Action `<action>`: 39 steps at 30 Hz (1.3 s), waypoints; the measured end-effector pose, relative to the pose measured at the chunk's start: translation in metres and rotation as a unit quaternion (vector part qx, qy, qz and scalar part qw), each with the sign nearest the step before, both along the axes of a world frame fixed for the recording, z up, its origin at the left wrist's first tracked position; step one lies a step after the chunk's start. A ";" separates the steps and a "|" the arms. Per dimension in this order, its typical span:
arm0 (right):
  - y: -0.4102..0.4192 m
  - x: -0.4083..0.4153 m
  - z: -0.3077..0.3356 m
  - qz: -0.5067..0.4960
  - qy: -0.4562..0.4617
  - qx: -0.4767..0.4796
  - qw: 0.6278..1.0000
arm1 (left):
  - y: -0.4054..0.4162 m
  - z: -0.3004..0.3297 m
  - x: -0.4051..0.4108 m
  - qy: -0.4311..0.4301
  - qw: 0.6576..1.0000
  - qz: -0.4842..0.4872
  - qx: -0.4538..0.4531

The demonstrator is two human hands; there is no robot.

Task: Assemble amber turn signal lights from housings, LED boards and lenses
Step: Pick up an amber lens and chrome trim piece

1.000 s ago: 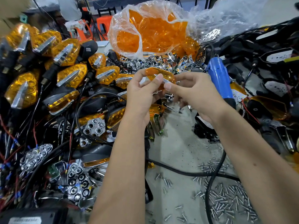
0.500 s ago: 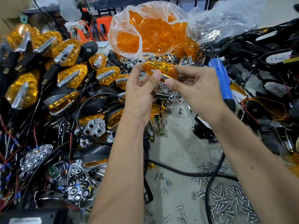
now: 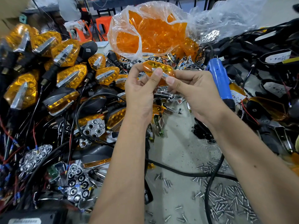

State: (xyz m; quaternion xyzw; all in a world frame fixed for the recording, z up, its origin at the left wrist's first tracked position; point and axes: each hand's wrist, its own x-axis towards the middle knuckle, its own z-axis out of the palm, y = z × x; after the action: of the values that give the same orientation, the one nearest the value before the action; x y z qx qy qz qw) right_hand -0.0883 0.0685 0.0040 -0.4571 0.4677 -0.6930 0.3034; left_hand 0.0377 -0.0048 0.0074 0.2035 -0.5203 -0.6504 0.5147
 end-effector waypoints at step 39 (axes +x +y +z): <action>0.017 -0.027 0.016 -0.008 0.229 0.089 0.969 | -0.005 0.000 0.005 -0.224 0.964 -0.088 0.115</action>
State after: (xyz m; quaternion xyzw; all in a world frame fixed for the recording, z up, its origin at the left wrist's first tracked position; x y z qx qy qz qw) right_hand -0.1158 0.0854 0.0204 -0.5712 0.5881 -0.5278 0.2221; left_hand 0.0431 -0.0103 0.0076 0.3552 -0.5603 -0.6861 0.2987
